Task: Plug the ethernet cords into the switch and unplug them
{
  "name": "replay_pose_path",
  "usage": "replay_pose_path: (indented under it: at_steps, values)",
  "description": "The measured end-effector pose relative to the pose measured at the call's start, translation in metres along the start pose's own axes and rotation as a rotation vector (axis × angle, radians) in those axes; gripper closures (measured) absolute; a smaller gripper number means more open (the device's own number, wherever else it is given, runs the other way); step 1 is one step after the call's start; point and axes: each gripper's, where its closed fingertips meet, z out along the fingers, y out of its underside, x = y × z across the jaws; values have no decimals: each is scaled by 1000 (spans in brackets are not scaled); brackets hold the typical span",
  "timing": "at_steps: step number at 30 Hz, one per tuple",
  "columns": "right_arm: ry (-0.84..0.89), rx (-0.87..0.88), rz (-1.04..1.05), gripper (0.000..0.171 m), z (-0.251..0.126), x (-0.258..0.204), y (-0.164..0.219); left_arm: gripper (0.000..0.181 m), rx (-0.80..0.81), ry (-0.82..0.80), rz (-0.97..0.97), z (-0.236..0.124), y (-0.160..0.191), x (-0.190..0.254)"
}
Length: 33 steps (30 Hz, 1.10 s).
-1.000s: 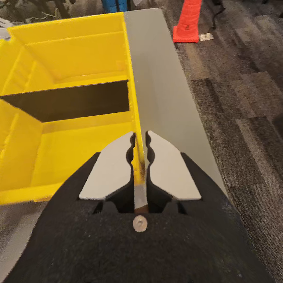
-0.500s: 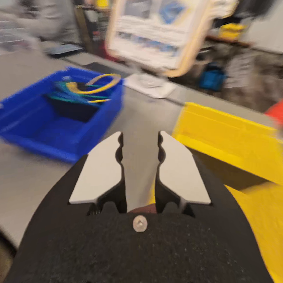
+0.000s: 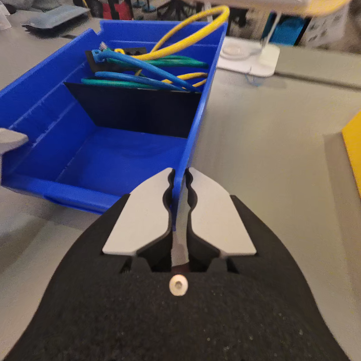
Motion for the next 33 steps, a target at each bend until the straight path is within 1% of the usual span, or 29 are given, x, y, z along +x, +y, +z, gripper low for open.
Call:
replay_pose_path:
  at_steps: [2, 5, 9, 12, 14, 17, 20, 22, 23, 24, 26, 28, 30, 32, 33]
  values:
    - [34, 31, -37, 162, 10, -30, -9, 177, 36, -48, -3, -4, -10, -37]
    - [-11, 31, -17, 162, 35, -89, -14, 178, 86, -118, 45, -15, -21, -101]
    - [-33, 20, -25, 162, 67, -158, -19, 178, 105, -116, 50, -19, -11, -173]
    - [-52, -10, -13, 160, 81, -193, -22, 178, 84, -103, 45, -13, -4, -208]
    - [-36, -10, -32, 159, 87, -204, -26, 177, 66, -94, 12, -6, 3, -221]
    - [-51, -24, -21, 158, 95, -207, -28, 177, 29, -63, -56, 0, 8, -226]
    - [-105, -31, -40, 155, 97, -209, -29, 177, 64, -66, -65, -1, 6, -229]
    - [-142, -53, -119, 155, 91, -211, -28, 169, 81, -104, -65, -3, 4, -233]
    - [-158, -39, -148, 150, 85, -209, -31, 164, 95, -125, -66, -6, 1, -235]
    - [-201, -20, -159, 148, 76, -209, -35, 159, 115, -140, -72, -12, -4, -237]
    - [-362, -22, -143, 147, 50, -211, -32, 155, 197, -116, -98, -26, -16, -233]
    - [-565, -85, -92, 146, 15, -210, -16, 153, 326, -37, -159, -47, -31, -221]
    - [-696, -174, -33, 137, -16, -189, 6, 148, 413, 54, -238, -67, -41, -203]
    - [-699, -177, -20, 134, -36, -146, 22, 147, 433, 138, -256, -78, -41, -175]
    - [-648, -152, -25, 132, -42, -117, 30, 147, 413, 153, -242, -79, -37, -160]
